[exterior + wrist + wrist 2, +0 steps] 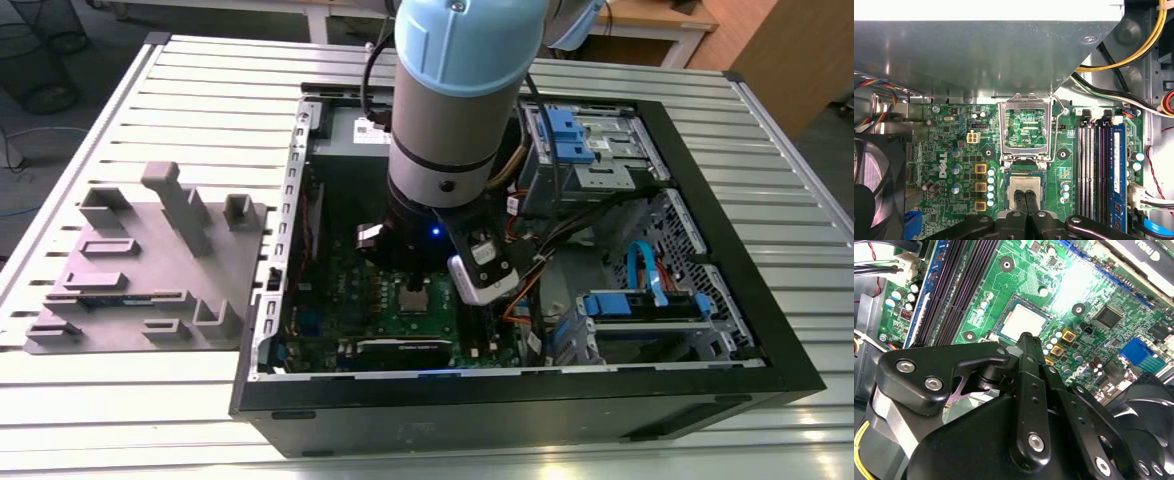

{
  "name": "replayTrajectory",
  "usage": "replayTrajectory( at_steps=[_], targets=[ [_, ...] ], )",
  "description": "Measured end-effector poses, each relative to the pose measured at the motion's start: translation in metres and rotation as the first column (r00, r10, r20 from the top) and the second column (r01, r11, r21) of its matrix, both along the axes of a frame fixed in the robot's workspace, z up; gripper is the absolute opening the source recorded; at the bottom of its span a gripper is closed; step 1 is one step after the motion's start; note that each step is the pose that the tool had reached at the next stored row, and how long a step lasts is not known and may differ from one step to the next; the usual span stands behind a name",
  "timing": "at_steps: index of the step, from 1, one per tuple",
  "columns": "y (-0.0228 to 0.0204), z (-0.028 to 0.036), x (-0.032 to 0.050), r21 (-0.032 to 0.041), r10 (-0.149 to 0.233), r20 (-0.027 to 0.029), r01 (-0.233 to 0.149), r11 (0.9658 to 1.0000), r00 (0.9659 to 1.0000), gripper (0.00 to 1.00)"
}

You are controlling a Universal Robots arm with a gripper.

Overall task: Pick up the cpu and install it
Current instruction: 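Close the cpu cover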

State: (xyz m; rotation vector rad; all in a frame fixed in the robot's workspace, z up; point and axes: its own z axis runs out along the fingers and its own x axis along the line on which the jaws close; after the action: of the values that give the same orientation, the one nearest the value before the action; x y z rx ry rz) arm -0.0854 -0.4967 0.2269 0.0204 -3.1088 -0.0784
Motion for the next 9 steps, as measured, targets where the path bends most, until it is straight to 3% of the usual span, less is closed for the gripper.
replayTrajectory(
  at_steps=[9],
  targets=[
    [0.0001,0.0001,0.001,-0.0005,0.0,-0.0001,0.0,1.0,1.0,0.11]
  ],
)
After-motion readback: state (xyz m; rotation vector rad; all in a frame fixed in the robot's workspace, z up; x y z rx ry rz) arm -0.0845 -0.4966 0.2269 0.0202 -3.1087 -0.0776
